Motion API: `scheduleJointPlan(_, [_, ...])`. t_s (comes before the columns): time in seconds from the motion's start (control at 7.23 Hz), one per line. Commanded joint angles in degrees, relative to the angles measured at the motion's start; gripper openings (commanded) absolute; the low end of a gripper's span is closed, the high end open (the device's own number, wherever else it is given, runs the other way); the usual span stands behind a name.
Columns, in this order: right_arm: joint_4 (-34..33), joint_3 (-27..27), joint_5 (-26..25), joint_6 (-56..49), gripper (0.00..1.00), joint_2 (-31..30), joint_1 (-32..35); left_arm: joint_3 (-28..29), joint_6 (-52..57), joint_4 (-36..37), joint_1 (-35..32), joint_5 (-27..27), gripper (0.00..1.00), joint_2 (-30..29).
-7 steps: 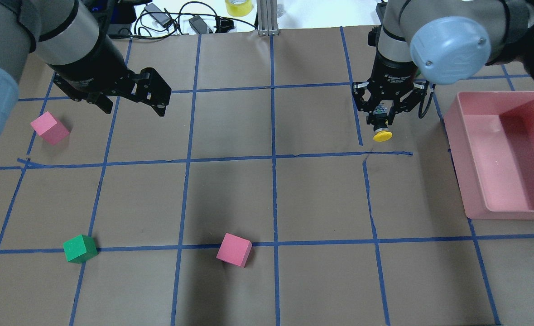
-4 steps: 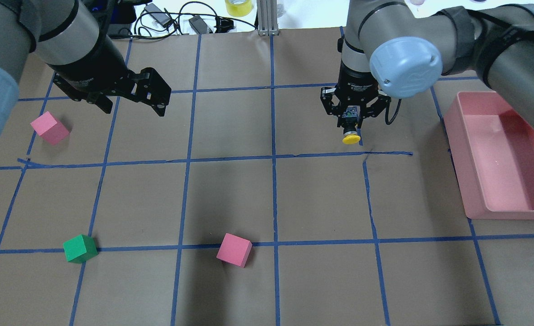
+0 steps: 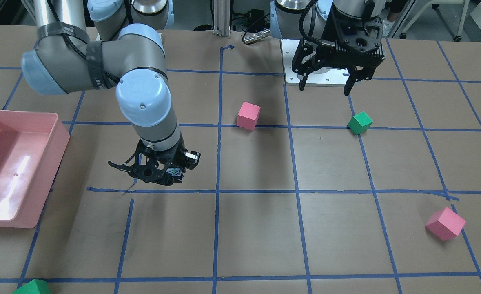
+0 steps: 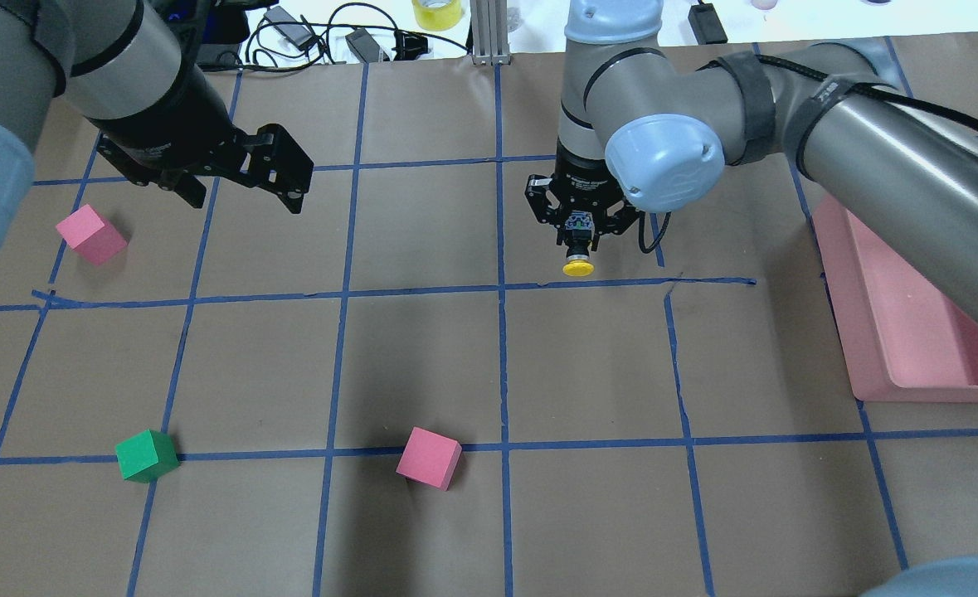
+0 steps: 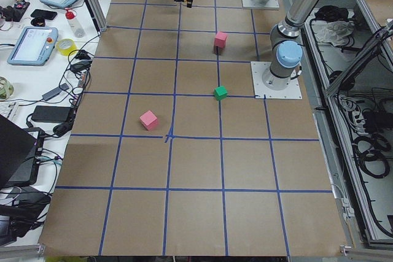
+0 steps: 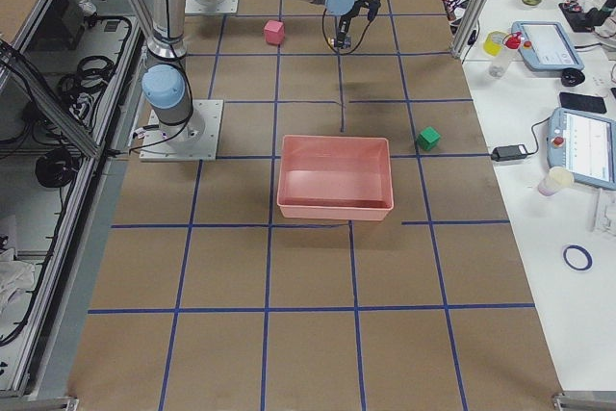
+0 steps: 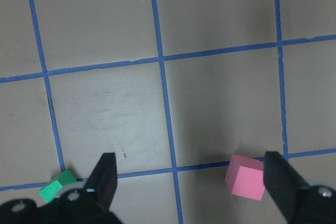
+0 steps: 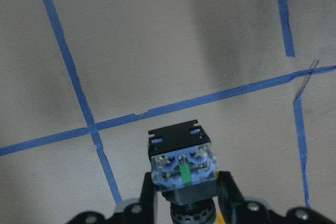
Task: Align button upright
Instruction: 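Carry the switch toward the table center with the right gripper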
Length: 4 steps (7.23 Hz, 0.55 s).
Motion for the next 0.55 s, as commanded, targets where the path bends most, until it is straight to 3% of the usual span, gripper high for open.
scheduleJointPlan(0.0, [-2.9,0.0,0.1,2.6,0.00,2.0,2.0,0.0,0.0,0.0,0.0,0.0,1.00,0.0])
scheduleJointPlan(0.41, [-8.3,0.0,2.1,7.3,0.00,5.5,4.5,0.0,0.0,0.0,0.0,0.0,1.00,0.0])
